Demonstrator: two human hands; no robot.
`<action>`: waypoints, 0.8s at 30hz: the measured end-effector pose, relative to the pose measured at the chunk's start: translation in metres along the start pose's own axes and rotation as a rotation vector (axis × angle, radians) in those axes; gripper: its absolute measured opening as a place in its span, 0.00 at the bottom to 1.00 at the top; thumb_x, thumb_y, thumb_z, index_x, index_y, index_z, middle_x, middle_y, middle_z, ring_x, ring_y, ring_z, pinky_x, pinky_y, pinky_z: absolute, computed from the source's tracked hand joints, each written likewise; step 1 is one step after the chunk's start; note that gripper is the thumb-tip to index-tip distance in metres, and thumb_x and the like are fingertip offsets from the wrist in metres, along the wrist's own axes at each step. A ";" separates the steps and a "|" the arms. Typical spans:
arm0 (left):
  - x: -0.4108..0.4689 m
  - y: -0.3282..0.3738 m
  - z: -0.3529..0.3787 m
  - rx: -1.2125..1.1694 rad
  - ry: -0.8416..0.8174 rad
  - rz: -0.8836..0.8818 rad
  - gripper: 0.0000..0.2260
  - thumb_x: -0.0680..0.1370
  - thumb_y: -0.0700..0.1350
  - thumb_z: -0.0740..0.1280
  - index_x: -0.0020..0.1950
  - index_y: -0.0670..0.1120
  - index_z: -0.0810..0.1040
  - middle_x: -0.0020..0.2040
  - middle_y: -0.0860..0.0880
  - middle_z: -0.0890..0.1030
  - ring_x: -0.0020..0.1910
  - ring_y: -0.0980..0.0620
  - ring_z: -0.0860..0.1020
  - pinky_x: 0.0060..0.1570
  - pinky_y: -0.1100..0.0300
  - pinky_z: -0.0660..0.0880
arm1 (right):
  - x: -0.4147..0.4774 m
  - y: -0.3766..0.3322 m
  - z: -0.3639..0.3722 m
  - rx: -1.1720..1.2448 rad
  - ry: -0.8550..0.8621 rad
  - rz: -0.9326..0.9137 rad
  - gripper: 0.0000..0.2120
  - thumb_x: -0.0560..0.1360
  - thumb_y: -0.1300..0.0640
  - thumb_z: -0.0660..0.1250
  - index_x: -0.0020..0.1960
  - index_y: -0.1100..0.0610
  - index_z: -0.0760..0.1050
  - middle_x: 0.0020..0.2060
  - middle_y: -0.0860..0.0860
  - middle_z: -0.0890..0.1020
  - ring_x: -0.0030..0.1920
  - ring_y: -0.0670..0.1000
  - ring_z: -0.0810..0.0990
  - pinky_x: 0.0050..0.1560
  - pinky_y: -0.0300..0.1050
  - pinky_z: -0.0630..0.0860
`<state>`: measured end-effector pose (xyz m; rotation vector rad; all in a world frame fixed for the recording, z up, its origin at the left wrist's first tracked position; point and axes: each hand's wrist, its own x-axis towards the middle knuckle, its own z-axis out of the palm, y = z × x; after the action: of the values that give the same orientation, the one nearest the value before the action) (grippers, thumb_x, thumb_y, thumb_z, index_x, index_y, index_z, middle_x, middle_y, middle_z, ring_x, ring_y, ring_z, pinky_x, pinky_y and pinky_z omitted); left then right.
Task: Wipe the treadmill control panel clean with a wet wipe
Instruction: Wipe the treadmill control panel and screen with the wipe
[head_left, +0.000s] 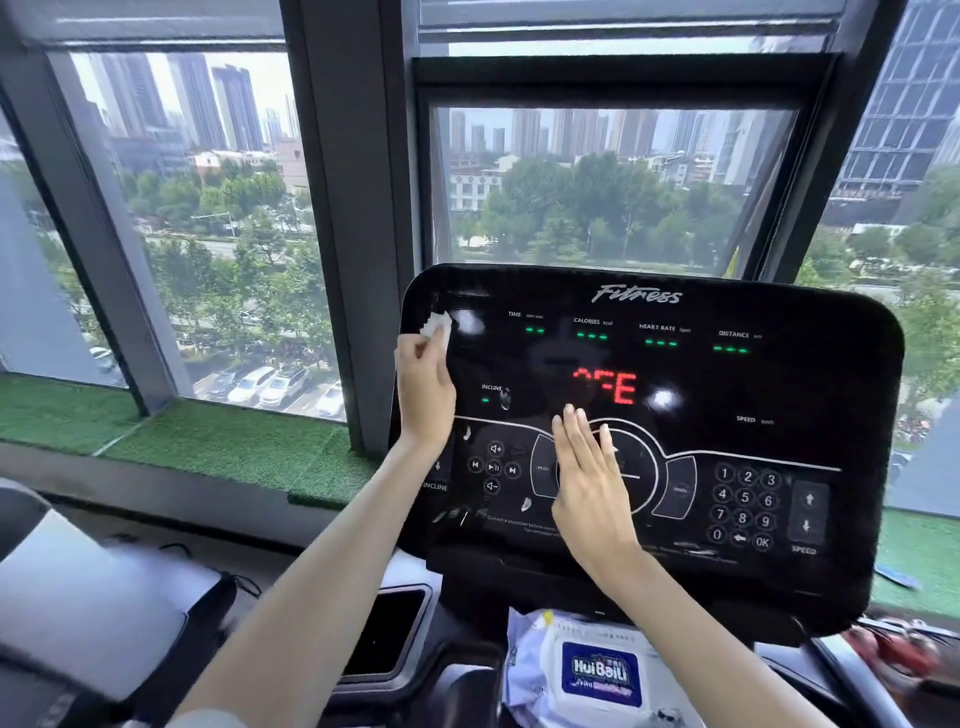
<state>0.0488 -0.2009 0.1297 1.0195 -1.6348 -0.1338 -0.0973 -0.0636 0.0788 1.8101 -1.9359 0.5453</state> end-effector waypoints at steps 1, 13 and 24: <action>-0.011 -0.003 0.001 0.034 -0.071 0.096 0.23 0.75 0.27 0.61 0.69 0.43 0.70 0.48 0.48 0.67 0.47 0.50 0.70 0.53 0.63 0.70 | 0.000 0.001 -0.001 -0.016 -0.008 -0.009 0.37 0.57 0.75 0.66 0.67 0.70 0.66 0.67 0.64 0.69 0.68 0.61 0.67 0.69 0.57 0.52; -0.037 -0.001 0.009 -0.065 -0.348 0.420 0.21 0.75 0.28 0.62 0.67 0.42 0.72 0.49 0.49 0.69 0.48 0.54 0.70 0.55 0.63 0.71 | 0.004 0.005 0.006 -0.127 -0.023 -0.085 0.38 0.57 0.73 0.66 0.67 0.73 0.64 0.67 0.68 0.67 0.68 0.65 0.66 0.70 0.58 0.49; -0.023 -0.006 0.012 -0.020 -0.219 0.360 0.21 0.75 0.28 0.63 0.66 0.43 0.74 0.47 0.48 0.71 0.46 0.51 0.71 0.53 0.62 0.72 | 0.003 0.008 0.011 -0.162 -0.013 -0.118 0.33 0.62 0.71 0.61 0.67 0.73 0.63 0.67 0.69 0.66 0.68 0.66 0.65 0.69 0.58 0.49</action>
<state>0.0418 -0.1943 0.1049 0.6984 -1.9858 -0.0199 -0.1058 -0.0717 0.0718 1.8142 -1.8112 0.3287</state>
